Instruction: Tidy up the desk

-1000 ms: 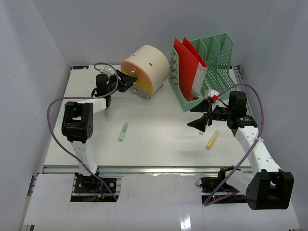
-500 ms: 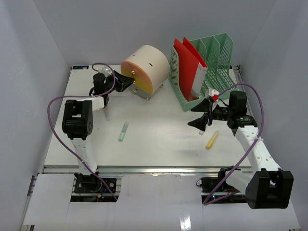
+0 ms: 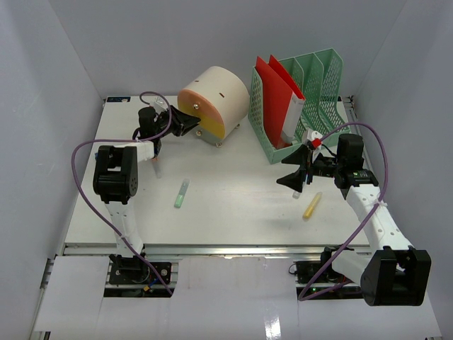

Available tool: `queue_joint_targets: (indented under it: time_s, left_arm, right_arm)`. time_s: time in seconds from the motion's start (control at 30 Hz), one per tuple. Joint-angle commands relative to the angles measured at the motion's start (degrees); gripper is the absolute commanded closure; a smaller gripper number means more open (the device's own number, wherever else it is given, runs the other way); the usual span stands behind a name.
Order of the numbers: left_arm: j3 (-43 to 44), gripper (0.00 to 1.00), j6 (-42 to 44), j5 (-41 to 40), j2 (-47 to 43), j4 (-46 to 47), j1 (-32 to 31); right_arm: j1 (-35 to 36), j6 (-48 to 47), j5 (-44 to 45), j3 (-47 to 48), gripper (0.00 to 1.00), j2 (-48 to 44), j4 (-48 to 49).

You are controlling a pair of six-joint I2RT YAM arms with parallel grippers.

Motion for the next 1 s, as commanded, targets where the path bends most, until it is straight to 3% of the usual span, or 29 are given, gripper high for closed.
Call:
queue_joint_targets:
  time_s: [0.0,0.27,0.57,0.97]
  left_arm:
    - [1.63,0.62,0.2,1.11,-0.44,-0.12,0.26]
    - [-1.62,0.75,0.3,1.1,-2.72,-0.69,1.21]
    - [-13.54,0.75,5.69,4.37,-12.87,-1.56,3.26]
    - [-19.09,0.73,7.12,6.35,-18.74,-1.98,3.88]
  right_arm:
    - [-0.24,0.07,-0.39,0.12,0.15,0.23,1.02]
    - [-0.59,-0.36,0.8,-0.16,0.15,0.33,1.0]
    - [-0.85,0.09,2.03,-1.09,0.15,1.52,2.12]
    - [-2.02,-0.28,5.06,-2.47,0.15,2.65,3.29]
